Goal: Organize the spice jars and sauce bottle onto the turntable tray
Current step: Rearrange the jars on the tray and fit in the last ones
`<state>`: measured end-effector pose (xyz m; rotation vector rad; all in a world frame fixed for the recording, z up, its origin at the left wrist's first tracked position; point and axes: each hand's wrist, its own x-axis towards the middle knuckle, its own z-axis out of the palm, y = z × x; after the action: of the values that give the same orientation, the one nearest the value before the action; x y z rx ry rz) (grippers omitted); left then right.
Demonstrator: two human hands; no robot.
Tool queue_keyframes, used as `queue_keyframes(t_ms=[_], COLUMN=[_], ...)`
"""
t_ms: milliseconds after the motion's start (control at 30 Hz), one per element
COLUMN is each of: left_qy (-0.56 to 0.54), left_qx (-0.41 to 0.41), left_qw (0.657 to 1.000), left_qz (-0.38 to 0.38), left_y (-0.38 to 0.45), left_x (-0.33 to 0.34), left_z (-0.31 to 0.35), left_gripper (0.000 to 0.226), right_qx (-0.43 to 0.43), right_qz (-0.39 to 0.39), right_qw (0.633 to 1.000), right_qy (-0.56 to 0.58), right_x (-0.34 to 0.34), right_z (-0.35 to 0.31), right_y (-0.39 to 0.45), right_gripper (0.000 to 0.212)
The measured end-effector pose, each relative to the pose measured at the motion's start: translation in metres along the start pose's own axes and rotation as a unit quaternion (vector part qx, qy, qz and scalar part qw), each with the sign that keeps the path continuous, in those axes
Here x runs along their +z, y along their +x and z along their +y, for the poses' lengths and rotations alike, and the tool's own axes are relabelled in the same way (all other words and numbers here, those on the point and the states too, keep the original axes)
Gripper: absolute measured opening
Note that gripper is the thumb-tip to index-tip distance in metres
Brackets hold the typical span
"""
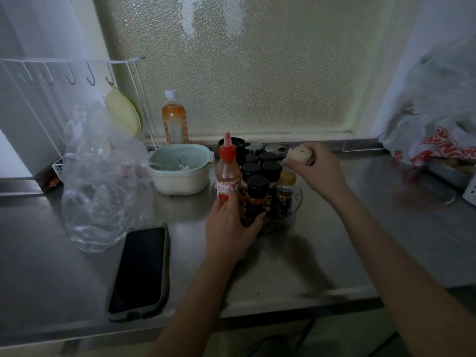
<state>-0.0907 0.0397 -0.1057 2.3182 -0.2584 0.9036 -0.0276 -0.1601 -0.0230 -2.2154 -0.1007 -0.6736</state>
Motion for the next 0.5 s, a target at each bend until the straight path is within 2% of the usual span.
queue_keyframes(t_ms=[100, 200, 333, 433, 500], left_qy=[0.007, 0.013, 0.004, 0.005, -0.006], left_qx=[0.015, 0.028, 0.038, 0.037, 0.032], left_qw=[1.0, 1.0, 0.999, 0.999, 0.999], left_qz=[0.006, -0.001, -0.013, -0.017, -0.024], left_y=[0.001, 0.001, 0.001, 0.0, 0.0], left_x=[0.0, 0.0, -0.002, -0.002, -0.001], left_z=[-0.001, 0.0, 0.004, 0.006, 0.007], left_gripper=[0.046, 0.048, 0.05, 0.048, 0.044], right_qx=[0.005, 0.021, 0.055, 0.077, 0.082], right_qz=[-0.029, -0.034, -0.049, 0.013, -0.031], right_qw=[0.999, 0.999, 0.995, 0.992, 0.99], right_qy=[-0.019, -0.024, 0.07, 0.099, 0.112], right_x=[0.009, 0.013, 0.002, -0.005, -0.003], right_z=[0.009, 0.018, 0.022, 0.026, 0.028], right_y=[-0.001, -0.007, -0.022, -0.046, -0.065], right_gripper=[0.052, 0.045, 0.045, 0.026, 0.016])
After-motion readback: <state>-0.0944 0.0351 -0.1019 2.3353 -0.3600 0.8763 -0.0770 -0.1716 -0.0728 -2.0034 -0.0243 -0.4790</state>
